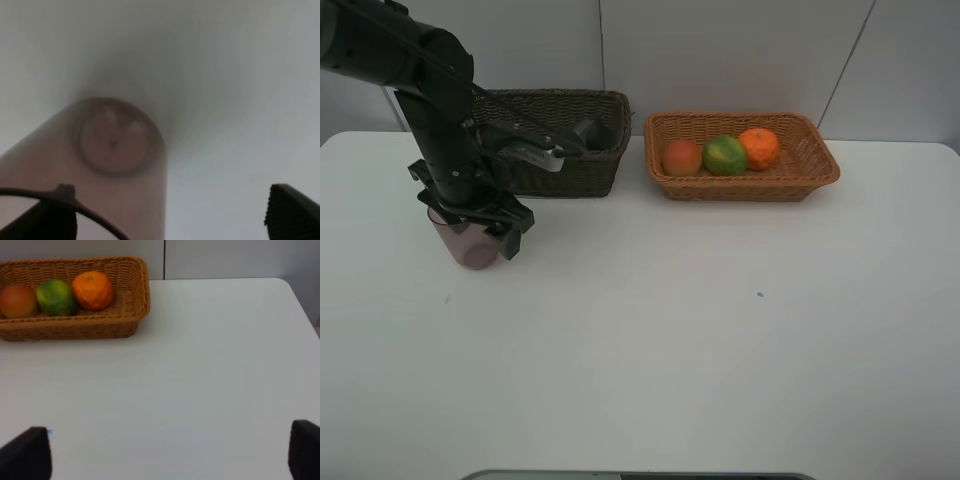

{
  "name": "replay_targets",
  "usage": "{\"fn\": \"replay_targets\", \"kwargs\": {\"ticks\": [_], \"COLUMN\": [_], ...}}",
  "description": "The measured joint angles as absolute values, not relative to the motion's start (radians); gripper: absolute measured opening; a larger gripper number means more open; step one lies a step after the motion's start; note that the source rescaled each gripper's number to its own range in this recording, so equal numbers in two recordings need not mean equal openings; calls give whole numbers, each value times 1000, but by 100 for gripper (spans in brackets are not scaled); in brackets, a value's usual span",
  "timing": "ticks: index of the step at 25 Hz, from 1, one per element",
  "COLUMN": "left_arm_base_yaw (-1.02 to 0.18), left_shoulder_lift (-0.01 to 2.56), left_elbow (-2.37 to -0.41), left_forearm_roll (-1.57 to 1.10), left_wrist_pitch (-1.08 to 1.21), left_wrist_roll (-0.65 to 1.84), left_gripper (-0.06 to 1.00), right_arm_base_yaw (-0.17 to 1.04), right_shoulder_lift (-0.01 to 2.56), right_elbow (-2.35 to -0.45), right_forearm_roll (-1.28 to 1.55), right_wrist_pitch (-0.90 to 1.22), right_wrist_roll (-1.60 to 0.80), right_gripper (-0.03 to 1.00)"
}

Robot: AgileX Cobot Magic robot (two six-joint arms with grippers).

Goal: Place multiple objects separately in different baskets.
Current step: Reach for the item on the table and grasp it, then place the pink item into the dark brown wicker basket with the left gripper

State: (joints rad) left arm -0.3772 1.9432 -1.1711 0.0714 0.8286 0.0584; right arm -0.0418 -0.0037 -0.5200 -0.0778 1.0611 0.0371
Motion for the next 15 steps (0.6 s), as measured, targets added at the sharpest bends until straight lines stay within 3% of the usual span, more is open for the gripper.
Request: {"fn": "replay_targets", "kwargs": {"ticks": [2, 7, 8, 10, 15], "left_arm_base_yaw": [-377, -377, -377, -377, -377], "left_shoulder_lift": [1943, 1943, 1943, 1943, 1943], "left_elbow": [-1171, -1171, -1171, -1171, -1171], "left_forearm_roll": [72, 72, 72, 72, 72], "left_wrist_pitch": [828, 828, 828, 828, 828], "left_wrist_roll": [58, 35, 30, 21, 13], "left_gripper": [77, 15, 7, 0, 0], "right_arm_base_yaw": [-42, -42, -42, -42, -42], "right_shoulder_lift": [-4, -4, -4, -4, -4], "right_elbow": [-520, -520, -520, -520, -520], "right_forearm_roll": [-78, -78, -78, -78, -78], "right_wrist_pitch": [1061, 1061, 1061, 1061, 1061], "right_wrist_roll": [37, 37, 37, 37, 37], "right_gripper": [100, 100, 100, 100, 100]}}
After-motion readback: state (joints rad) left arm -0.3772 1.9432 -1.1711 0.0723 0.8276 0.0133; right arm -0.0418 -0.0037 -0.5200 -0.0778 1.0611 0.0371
